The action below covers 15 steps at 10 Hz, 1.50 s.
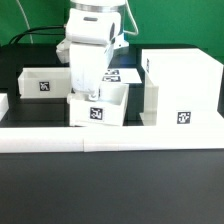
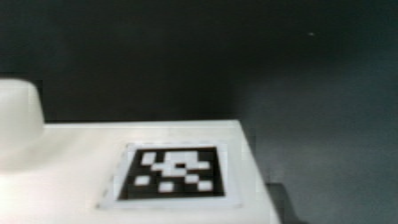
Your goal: Assemble drawer
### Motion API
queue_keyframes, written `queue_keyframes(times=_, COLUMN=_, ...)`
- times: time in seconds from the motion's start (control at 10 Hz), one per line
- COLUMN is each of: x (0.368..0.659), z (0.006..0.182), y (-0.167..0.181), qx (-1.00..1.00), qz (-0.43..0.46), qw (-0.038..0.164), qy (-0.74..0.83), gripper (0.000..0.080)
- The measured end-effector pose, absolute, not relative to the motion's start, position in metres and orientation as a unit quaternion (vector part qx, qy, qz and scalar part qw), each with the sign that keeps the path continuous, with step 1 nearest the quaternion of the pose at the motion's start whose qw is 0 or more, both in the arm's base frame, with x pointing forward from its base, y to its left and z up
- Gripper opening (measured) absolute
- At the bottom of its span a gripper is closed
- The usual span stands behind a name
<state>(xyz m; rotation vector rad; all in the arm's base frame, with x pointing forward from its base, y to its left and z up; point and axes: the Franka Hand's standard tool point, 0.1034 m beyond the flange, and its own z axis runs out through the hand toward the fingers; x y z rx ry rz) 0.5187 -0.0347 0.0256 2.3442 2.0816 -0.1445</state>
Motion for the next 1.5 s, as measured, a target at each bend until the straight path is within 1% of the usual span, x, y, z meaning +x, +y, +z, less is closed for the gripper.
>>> queue_keyframes(times=0.1, x=0.517, z=0.025, y=-0.038, qx=0.716, qz=-0.049, qw=0.000, qy=0.697, gripper=0.0042)
queue_keyframes(times=0.4, x=0.516, z=0.024, y=-0.040, qx=0.715, qz=-0.050, qw=0.000, qy=0.698, gripper=0.0042)
queue_keyframes(times=0.6, x=0.520, z=0.024, y=-0.034, qx=0.722, qz=-0.049, qw=0.000, qy=0.690, gripper=0.0042)
queue_keyframes(times=0.8, x=0.526, z=0.025, y=-0.029, qx=0.728, qz=-0.036, qw=0.010, qy=0.685, gripper=0.0042)
queue_keyframes(times=1.1, x=0.528, z=0.025, y=-0.027, qx=0.734, qz=-0.019, qw=0.023, qy=0.679, gripper=0.0042)
queue_keyframes(times=1.2, x=0.528, z=0.024, y=-0.027, qx=0.734, qz=-0.018, qw=0.024, qy=0.678, gripper=0.0042)
queue_keyframes(times=1.3, x=0.530, z=0.024, y=-0.027, qx=0.734, qz=-0.009, qw=0.031, qy=0.679, gripper=0.0042)
queue_keyframes(times=1.5, x=0.530, z=0.024, y=-0.027, qx=0.734, qz=-0.015, qw=0.026, qy=0.679, gripper=0.0042)
